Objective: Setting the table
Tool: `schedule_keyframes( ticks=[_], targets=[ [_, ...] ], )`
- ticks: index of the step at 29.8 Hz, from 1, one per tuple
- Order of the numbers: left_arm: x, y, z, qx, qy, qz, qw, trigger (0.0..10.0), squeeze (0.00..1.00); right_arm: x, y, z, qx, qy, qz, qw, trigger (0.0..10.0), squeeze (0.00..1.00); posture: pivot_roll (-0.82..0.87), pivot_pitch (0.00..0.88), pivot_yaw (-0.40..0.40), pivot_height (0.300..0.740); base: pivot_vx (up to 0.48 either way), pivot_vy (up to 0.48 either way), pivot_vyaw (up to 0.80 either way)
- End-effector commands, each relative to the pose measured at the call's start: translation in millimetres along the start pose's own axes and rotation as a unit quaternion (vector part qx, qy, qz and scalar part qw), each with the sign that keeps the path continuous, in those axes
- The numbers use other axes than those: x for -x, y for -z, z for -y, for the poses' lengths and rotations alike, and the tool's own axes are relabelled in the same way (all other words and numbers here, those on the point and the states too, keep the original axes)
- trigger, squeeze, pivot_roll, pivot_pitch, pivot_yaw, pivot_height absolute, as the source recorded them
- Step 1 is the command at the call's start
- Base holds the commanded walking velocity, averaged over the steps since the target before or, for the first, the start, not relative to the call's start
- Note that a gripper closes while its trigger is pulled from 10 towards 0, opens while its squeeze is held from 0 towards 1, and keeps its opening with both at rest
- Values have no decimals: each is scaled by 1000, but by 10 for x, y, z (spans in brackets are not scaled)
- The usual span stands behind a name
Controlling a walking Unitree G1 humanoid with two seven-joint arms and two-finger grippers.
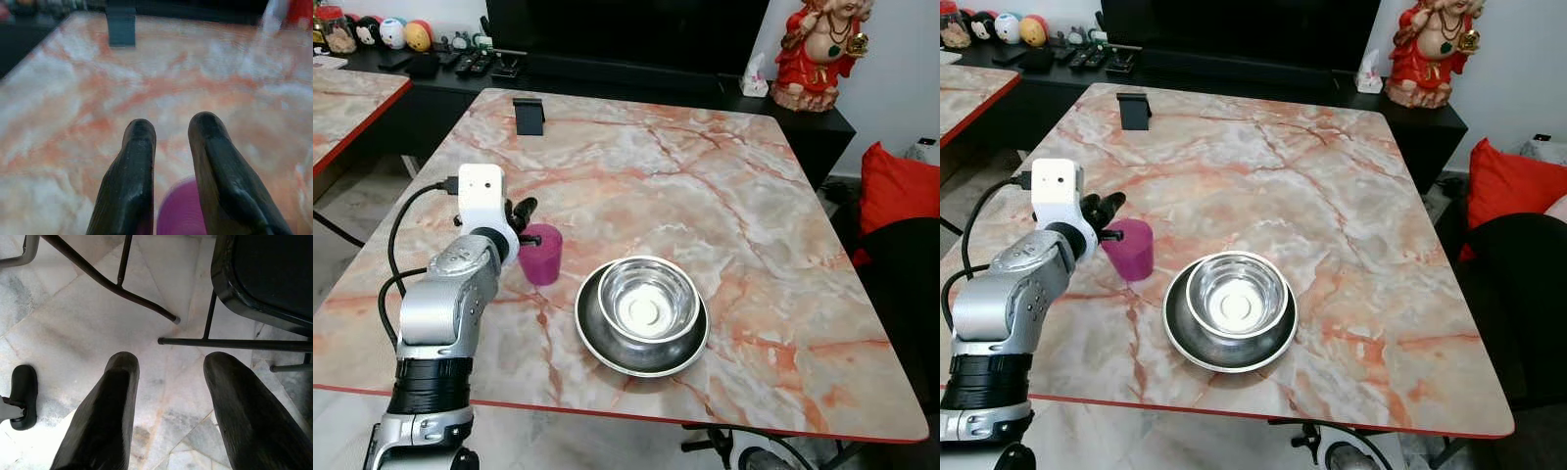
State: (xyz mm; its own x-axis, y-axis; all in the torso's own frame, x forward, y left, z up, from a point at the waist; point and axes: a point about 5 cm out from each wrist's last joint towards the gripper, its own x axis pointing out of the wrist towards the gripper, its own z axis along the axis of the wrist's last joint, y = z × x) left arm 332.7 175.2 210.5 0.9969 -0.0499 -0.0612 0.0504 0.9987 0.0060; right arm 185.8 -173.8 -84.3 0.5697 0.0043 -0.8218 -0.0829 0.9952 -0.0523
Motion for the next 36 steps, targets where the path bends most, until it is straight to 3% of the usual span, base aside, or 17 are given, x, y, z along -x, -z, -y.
schedule_keyframes(
  ticks=[1, 5, 7, 10, 15, 20, 36],
  targets=[
    [32, -136, 23, -15, 14, 65, 998, 10000, 0, 3, 3, 40, 0, 5, -2, 1000, 10000, 0, 55, 0, -110, 740, 0, 0, 0],
    [95, -183, -1, -52, 0, 125, 991, 10000, 0, 3, 1, 47, -2, 7, -1, 1000, 10000, 0, 54, 0, -113, 740, 0, 0, 0],
    [152, -179, 37, -103, -1, 161, 982, 10000, 0, 4, -1, 57, -4, 11, 2, 1000, 10000, 0, 56, 0, -113, 740, 0, 0, 0],
    [209, -96, 81, -127, 2, 179, 976, 10000, 0, 6, 2, 56, -15, 16, 5, 1000, 10000, 0, 54, 0, -106, 740, 0, 0, 0],
    [256, -16, 62, -124, -9, 198, 972, 10000, 0, 8, 11, 48, -30, 24, 9, 999, 10000, 0, 49, 0, -95, 740, 0, 0, 0],
    [267, -16, 18, -129, -20, 218, 967, 10000, 0, 20, 98, 17, -125, 68, -2, 990, 10000, 0, 41, 0, -59, 740, 0, 0, 0],
    [218, -34, -3, -94, -24, 235, 967, 10000, 0, 15, 124, -62, -110, 58, -17, 992, 10000, 0, 45, 0, -40, 740, 0, 16, 0]
  ],
)
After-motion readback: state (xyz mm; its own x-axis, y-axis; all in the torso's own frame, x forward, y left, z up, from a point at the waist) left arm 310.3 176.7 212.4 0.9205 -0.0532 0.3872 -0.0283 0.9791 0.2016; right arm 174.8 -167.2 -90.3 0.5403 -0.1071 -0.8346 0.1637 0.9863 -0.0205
